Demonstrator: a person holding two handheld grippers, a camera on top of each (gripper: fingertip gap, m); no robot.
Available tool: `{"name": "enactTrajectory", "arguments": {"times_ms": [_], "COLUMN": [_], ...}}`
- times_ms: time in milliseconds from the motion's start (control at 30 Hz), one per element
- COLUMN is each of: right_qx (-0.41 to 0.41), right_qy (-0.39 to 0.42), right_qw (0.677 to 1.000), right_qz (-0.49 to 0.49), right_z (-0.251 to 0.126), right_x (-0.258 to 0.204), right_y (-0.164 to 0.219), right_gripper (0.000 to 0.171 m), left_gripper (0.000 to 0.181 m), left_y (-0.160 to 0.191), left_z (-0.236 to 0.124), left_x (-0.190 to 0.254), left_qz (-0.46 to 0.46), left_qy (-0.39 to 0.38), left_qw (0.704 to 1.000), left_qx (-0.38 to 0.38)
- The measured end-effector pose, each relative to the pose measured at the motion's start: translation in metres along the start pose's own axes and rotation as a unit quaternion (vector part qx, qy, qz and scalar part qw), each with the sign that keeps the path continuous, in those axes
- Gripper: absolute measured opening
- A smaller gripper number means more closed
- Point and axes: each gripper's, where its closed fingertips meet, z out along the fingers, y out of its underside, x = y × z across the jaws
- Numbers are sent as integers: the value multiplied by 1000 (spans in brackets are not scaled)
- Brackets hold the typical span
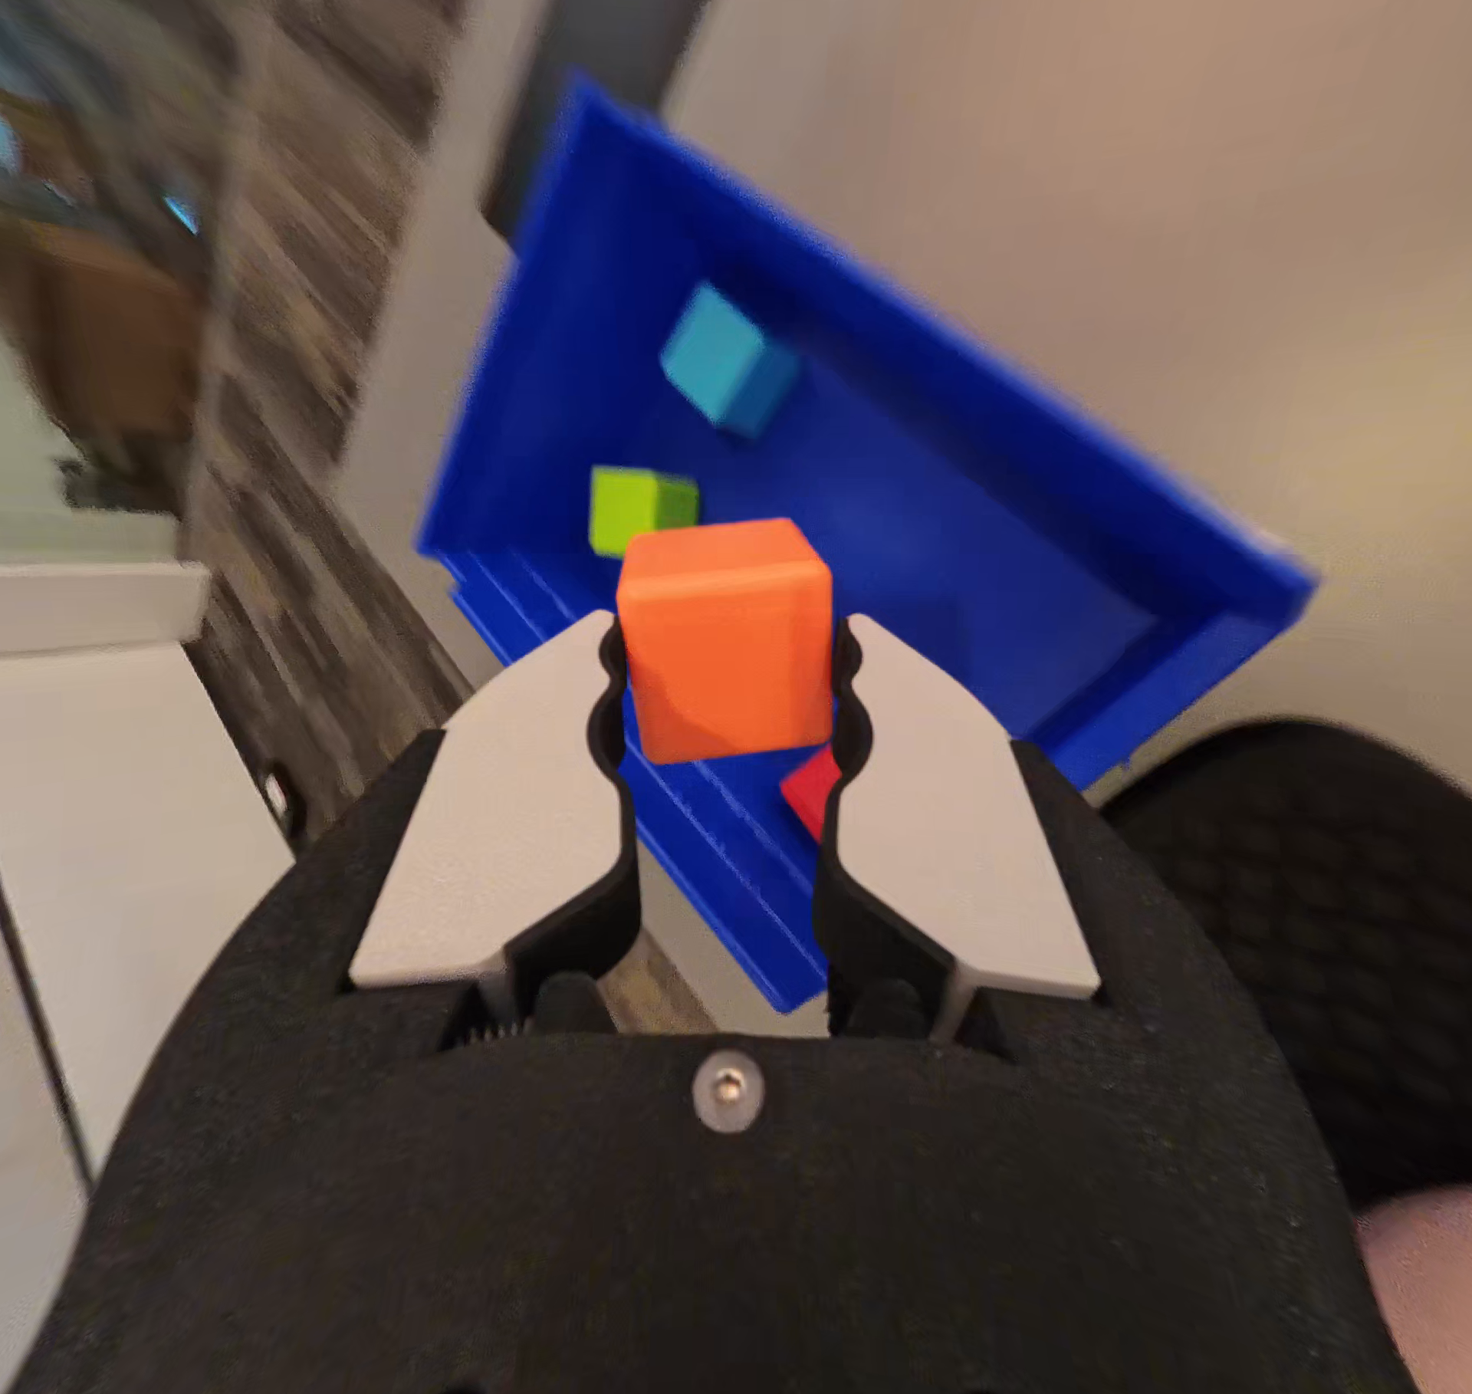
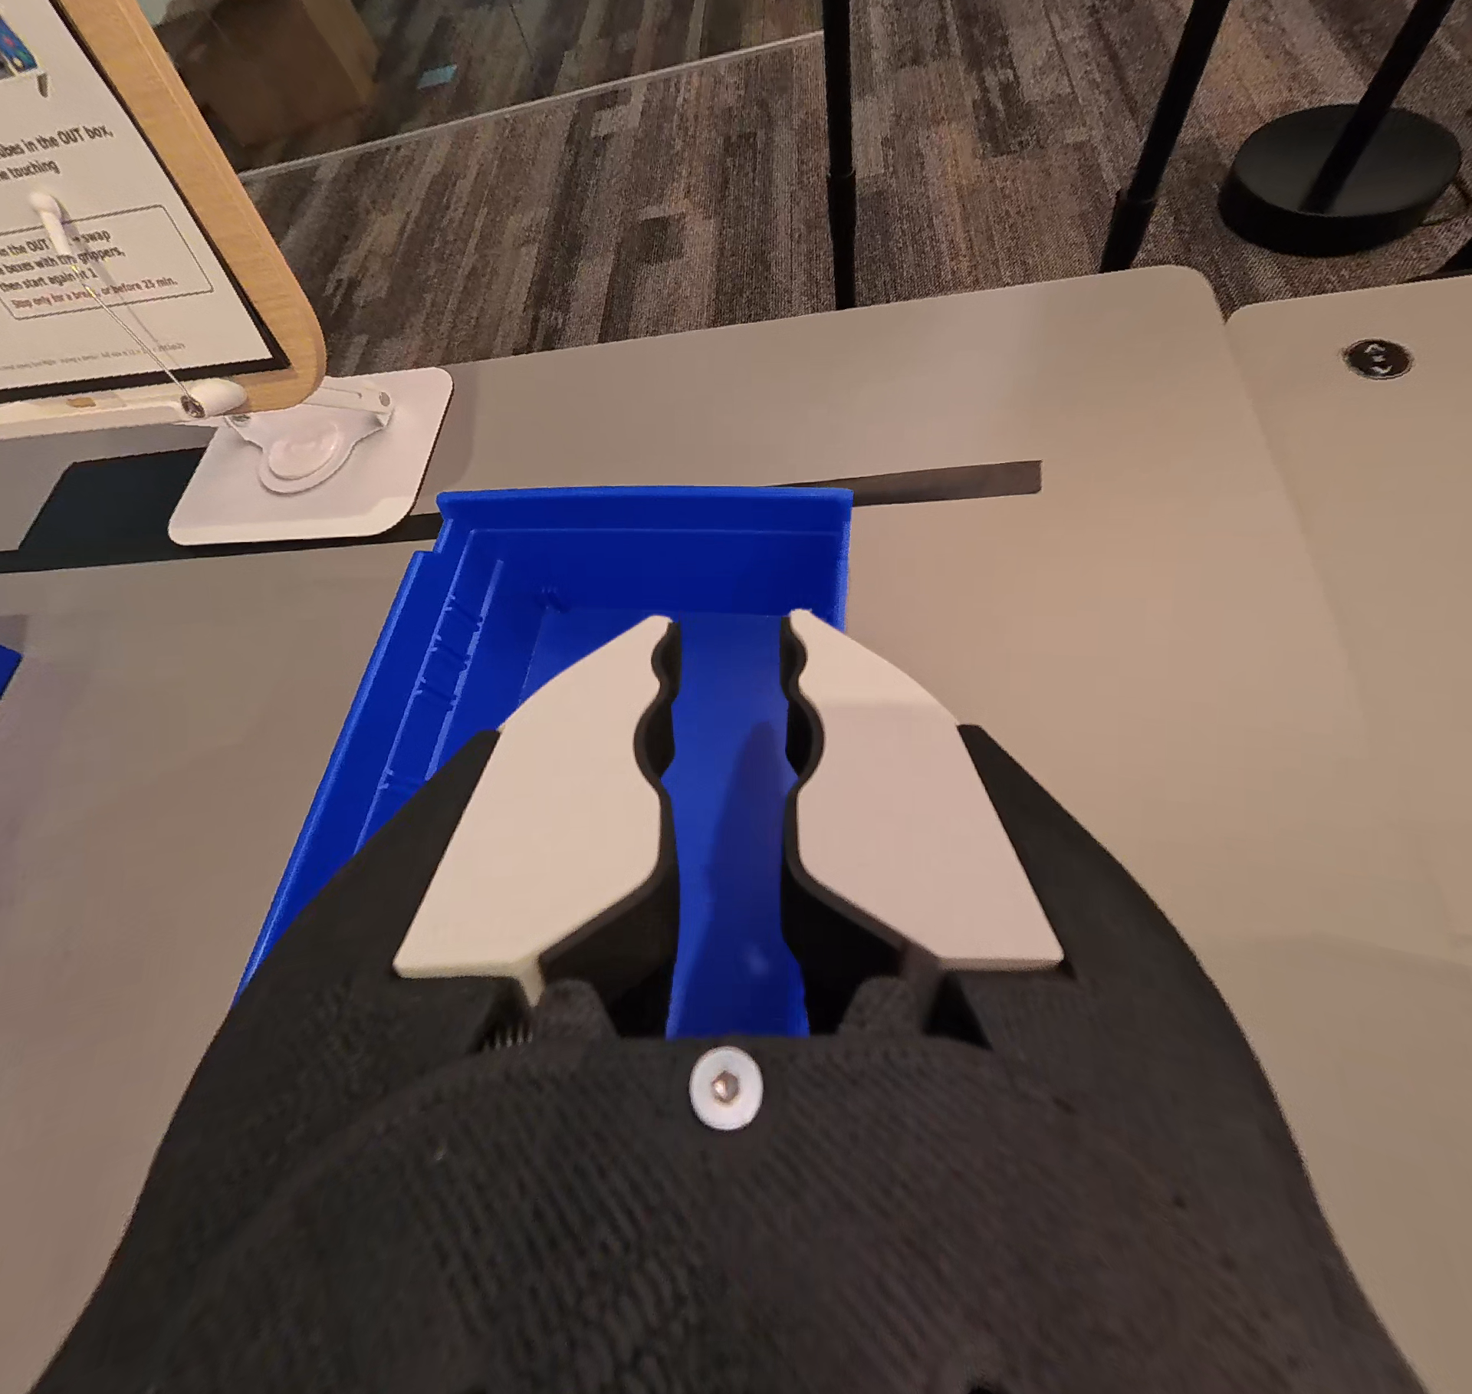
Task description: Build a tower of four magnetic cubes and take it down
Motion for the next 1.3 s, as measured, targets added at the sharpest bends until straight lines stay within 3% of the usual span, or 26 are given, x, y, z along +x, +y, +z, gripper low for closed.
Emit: {"name": "enactTrajectory", "arguments": {"times_ms": [133, 233, 400, 567, 833, 1167, 1300], "right_qx": [-12, -11, -24, -43, -63, -97, -91], "right_qy": [-9, -15, -18, -25, -68, -90, -93], "right_qw": [1000, 1000, 999, 998, 994, 990, 991], "right_qz": [-4, -11, -36, -46, -51, -42, -37], "right_z": [4, 7, 14, 22, 32, 42, 40], "right_x": [-7, -14, -29, -36, -51, -52, -50], "right_y": [4, 2, 3, 8, 13, 27, 25], "right_gripper": [25, 25, 25, 25, 25, 25, 25], "left_gripper": [49, 49, 49, 49, 49, 49, 66], "left_y": [-67, -121, -177, -191, -188, -195, -200], "left_z": [-41, -40, 16, 78, 132, 140, 135], "left_x": [16, 53, 139, 186, 201, 205, 199], "left_qz": [26, 89, 194, 261, 295, 276, 245], "left_qy": [-15, -5, 101, 183, 240, 288, 289], "left_qw": [989, 976, 963, 946, 923, 916, 925], "left_qx": [143, 199, 155, 55, -53, -44, -31]}}
